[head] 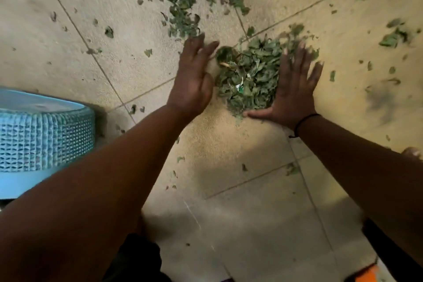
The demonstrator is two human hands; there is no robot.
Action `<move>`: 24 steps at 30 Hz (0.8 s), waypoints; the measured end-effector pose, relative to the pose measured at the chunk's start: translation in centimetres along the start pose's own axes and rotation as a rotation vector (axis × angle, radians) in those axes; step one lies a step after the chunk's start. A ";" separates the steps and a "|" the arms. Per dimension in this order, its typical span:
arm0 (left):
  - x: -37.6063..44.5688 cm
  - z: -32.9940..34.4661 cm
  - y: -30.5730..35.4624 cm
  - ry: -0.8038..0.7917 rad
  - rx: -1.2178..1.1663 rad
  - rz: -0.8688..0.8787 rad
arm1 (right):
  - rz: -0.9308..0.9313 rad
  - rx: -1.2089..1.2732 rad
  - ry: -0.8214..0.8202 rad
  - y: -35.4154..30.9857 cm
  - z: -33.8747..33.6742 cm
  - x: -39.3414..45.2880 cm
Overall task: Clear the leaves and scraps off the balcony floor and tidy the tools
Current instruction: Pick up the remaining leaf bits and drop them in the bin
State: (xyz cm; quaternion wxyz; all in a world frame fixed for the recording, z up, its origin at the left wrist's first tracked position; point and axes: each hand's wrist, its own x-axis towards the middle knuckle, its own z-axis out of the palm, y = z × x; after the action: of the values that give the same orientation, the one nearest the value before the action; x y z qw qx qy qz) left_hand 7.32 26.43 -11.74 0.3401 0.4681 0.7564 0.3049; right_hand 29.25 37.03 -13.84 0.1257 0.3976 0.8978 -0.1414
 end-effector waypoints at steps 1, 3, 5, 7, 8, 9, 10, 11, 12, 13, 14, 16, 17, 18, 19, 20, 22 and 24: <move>0.6 0.4 -0.3 -0.058 0.066 0.046 | -0.032 0.008 0.022 -0.2 -0.4 1.2; 1.9 2.1 -0.2 -0.137 0.130 0.094 | -0.122 0.024 0.065 -0.2 -0.7 2.9; 2.6 3.8 0.5 -0.133 0.185 0.122 | -0.203 0.043 0.071 -0.4 -1.0 4.0; 3.0 5.3 1.0 -0.052 0.235 0.103 | -0.254 0.045 0.052 -0.9 -1.2 4.9; 3.1 5.9 1.4 0.001 0.233 0.071 | -0.280 0.042 0.036 -1.4 -1.2 5.4; 3.2 6.3 1.7 0.052 0.207 0.032 | -0.307 0.039 0.021 -1.9 -1.2 5.8; 3.4 6.7 2.0 0.093 0.164 -0.009 | -0.326 0.035 0.013 -2.3 -1.2 6.2; 3.5 7.1 2.5 0.123 0.112 -0.046 | -0.335 0.034 0.020 -2.7 -1.1 6.3; 3.6 7.5 3.1 0.150 0.059 -0.063 | -0.337 0.039 0.044 -2.9 -0.9 6.4; 3.6 7.8 3.6 0.175 -0.003 -0.073 | -0.344 0.058 0.077 -3.0 -0.7 6.4; 3.6 8.1 4.1 0.198 -0.080 -0.090 | -0.356 0.086 0.112 -3.0 -0.5 6.3; 3.6 8.6 4.8 0.241 -0.280 -0.187 | -0.383 0.146 0.194 -3.1 0.0 6.4; 3.7 8.6 5.2 0.265 -0.393 -0.252 | -0.389 0.167 0.235 -3.2 0.2 6.5; 3.7 8.4 5.4 0.300 -0.497 -0.298 | -0.392 0.178 0.269 -3.4 0.4 6.6; 3.7 8.2 5.6 0.342 -0.577 -0.323 | -0.392 0.180 0.299 -3.8 0.5 6.8; 3.7 7.9 5.6 0.383 -0.621 -0.335 | -0.391 0.172 0.330 -4.1 0.6 6.9; 3.9 7.3 5.8 0.436 -0.646 -0.360 | -0.406 0.159 0.347 -4.8 0.4 6.9; 4.4 6.7 6.0 0.458 -0.713 -0.415 | -0.442 0.164 0.292 -5.2 -0.1 7.1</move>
State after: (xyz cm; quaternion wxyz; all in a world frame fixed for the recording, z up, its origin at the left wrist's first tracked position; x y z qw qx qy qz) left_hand 14.28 33.65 -11.94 0.3580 0.0819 0.7375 0.5668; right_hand 20.76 38.52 -15.32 -0.0718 0.2171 0.9569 -0.1789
